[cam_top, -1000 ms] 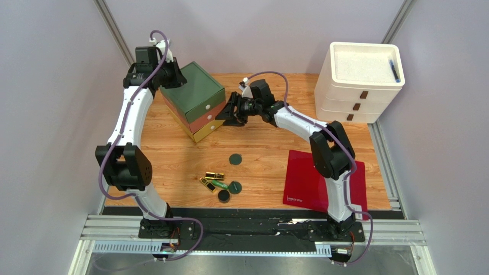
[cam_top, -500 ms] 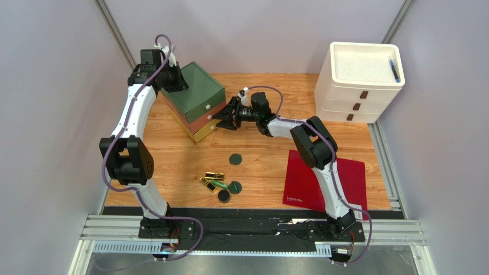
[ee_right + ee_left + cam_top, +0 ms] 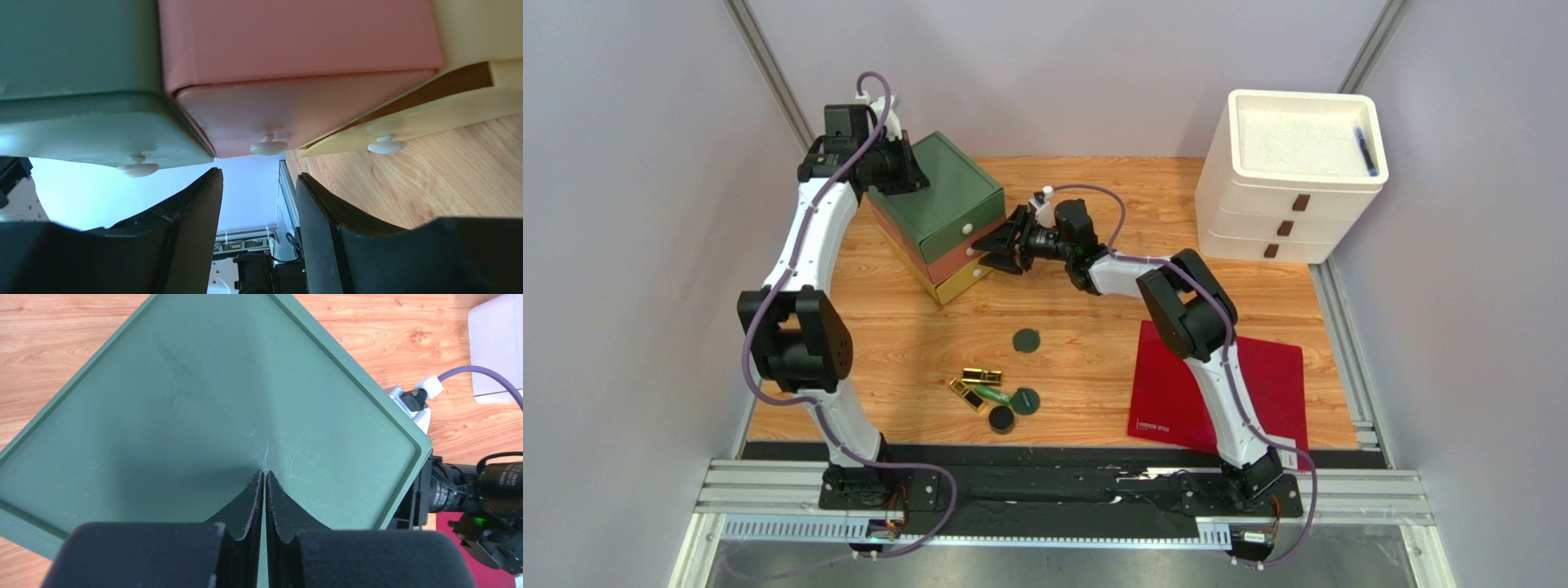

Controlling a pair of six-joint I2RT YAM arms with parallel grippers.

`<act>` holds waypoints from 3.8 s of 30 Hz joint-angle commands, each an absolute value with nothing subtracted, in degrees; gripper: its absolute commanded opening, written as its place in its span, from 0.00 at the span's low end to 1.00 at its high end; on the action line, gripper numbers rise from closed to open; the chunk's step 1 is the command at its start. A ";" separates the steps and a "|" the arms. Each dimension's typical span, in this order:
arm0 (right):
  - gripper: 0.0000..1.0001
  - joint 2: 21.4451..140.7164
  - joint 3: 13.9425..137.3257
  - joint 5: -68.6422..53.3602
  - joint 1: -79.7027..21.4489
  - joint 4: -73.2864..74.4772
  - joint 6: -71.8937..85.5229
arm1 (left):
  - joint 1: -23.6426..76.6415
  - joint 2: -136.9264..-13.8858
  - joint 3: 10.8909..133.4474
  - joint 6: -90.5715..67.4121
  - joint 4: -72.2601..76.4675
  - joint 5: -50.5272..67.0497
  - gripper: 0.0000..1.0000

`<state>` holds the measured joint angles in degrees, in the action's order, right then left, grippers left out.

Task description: Organize the makeup

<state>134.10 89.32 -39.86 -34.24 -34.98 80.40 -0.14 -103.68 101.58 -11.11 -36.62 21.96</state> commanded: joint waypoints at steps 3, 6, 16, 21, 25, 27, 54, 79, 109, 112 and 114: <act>0.50 137.10 93.25 -37.27 -34.89 -36.66 81.21 | -0.18 -105.73 101.51 -9.58 -39.02 22.15 0.08; 0.48 137.99 94.48 -36.57 -34.89 -36.39 81.38 | -0.18 -105.82 101.51 -9.58 -39.02 22.41 0.08; 0.45 140.10 97.21 -35.60 -34.98 -36.47 83.05 | -0.26 -106.00 101.16 -9.23 -39.29 22.59 0.08; 0.39 140.71 98.09 -34.98 -35.24 -36.91 84.02 | -0.26 -106.00 100.81 -9.32 -39.29 22.76 0.08; 0.35 140.63 97.56 -34.46 -35.42 -37.52 85.16 | -0.18 -106.08 100.64 -9.40 -39.29 22.76 0.08; 0.33 140.54 96.60 -33.76 -35.51 -38.76 86.13 | -0.26 -106.08 100.63 -9.32 -39.29 22.76 0.08; 0.06 135.79 88.86 -33.92 -35.42 -39.90 86.31 | -0.18 -106.00 99.58 -9.49 -38.67 22.68 0.08; 0.42 136.84 88.95 -31.65 -36.12 -48.78 84.99 | -0.26 -106.44 97.47 -9.23 -38.06 24.78 0.08; 0.22 139.66 93.25 -26.89 -37.62 -43.42 84.29 | -0.18 -106.35 96.24 -8.79 -38.23 24.87 0.07; 0.20 139.13 92.55 -26.37 -37.62 -43.50 84.29 | -0.18 -106.35 96.15 -8.79 -38.23 24.87 0.07; 0.18 138.78 91.94 -26.19 -37.53 -43.59 84.29 | -0.26 -106.26 96.15 -8.88 -38.23 24.96 0.07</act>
<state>139.44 91.24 -29.61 -37.17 -43.72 85.67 -0.27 -104.31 98.91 -10.96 -30.39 26.70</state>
